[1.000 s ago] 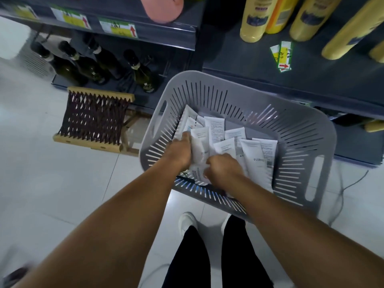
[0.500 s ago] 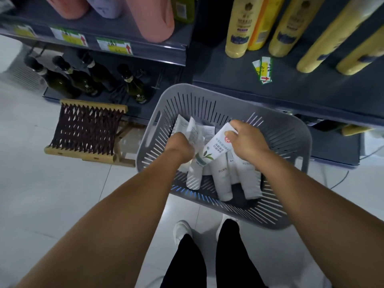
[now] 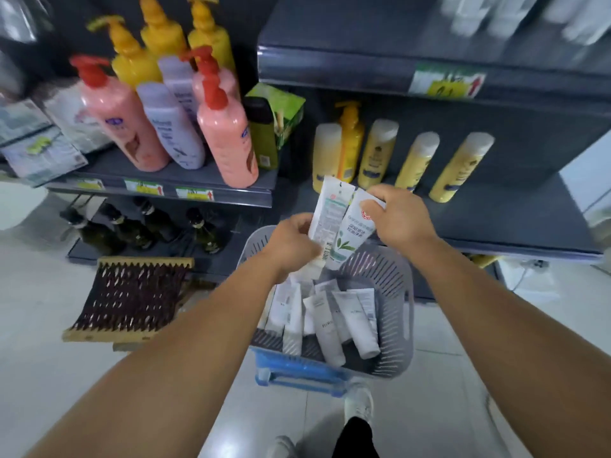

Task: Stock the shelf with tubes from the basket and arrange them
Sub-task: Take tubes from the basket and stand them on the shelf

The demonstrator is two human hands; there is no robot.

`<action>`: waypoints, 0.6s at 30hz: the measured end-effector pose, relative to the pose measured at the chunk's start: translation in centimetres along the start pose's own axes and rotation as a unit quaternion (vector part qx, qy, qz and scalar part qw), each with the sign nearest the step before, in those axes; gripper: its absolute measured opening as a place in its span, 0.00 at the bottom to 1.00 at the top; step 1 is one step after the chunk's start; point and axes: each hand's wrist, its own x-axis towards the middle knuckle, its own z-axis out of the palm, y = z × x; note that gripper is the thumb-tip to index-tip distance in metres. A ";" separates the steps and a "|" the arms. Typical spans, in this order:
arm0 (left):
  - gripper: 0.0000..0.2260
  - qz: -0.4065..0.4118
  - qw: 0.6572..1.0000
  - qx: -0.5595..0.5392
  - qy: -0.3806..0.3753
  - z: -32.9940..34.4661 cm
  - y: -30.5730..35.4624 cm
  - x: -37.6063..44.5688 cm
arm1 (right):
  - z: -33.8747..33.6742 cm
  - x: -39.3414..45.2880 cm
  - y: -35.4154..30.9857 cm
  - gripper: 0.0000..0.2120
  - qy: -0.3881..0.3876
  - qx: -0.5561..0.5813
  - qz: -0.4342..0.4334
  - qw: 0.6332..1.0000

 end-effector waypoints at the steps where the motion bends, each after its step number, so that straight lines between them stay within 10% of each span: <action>1: 0.23 0.019 1.000 0.007 -0.002 0.0 1.2 -0.4 | -1.4 -0.2 -0.6 0.07 0.014 -0.004 -0.001 1.000; 18: 0.19 0.270 0.963 0.016 0.002 3.8 23.9 -2.6 | -23.5 1.8 -6.2 0.12 0.215 -0.027 -0.080 0.973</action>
